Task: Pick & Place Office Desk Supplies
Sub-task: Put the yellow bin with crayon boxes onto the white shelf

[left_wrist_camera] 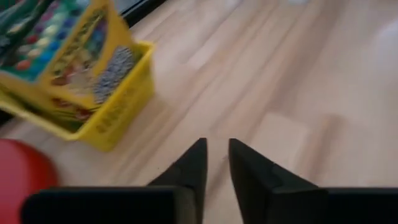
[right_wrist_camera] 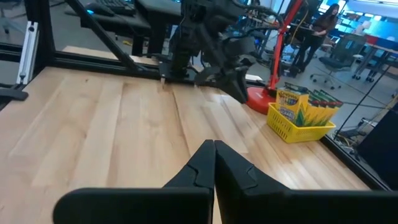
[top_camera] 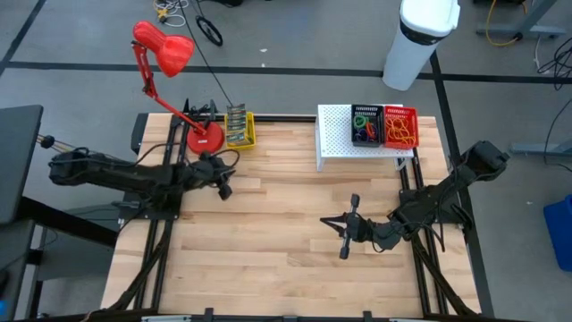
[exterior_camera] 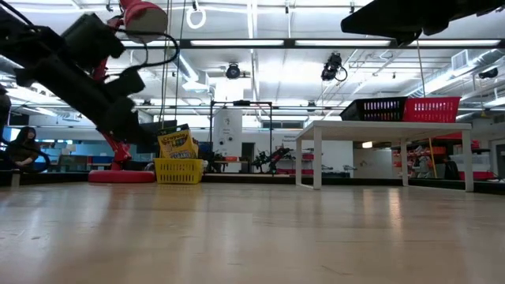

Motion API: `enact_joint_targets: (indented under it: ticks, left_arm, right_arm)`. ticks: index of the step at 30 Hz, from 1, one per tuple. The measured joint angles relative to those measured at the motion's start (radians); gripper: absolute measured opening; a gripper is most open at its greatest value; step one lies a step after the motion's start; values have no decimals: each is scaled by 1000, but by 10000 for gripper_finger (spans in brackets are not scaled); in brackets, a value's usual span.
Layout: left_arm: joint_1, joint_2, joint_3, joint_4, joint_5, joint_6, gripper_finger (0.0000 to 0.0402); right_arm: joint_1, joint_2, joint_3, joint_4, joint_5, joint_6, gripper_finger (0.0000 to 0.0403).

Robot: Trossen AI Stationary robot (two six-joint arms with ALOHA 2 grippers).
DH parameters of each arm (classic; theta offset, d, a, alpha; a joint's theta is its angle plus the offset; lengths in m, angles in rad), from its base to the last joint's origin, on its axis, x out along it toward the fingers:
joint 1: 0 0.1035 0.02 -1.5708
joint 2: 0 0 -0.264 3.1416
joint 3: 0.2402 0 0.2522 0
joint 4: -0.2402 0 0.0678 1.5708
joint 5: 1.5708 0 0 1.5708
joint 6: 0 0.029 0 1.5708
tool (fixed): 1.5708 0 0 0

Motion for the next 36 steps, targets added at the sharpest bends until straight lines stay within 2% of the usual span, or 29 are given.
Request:
enact_joint_targets:
  ticks: [7,13,18,26,36]
  left_arm:
    - [131,90,48,3,-4,151,139]
    - [208,187,144,-12,-42,316,166]
    - [279,270,217,-130,-42,390,181]
    - [346,368,249,-137,-74,514,190]
    - [360,452,249,5,-80,640,172]
  right_arm:
    - [0,0,0,-1,0,-7,5]
    - [0,0,0,-1,0,-21,5]
    - [0,0,0,-3,-6,-24,5]
    - [0,0,1,-4,-11,-24,5]
    - [0,0,1,-11,-11,-25,5]
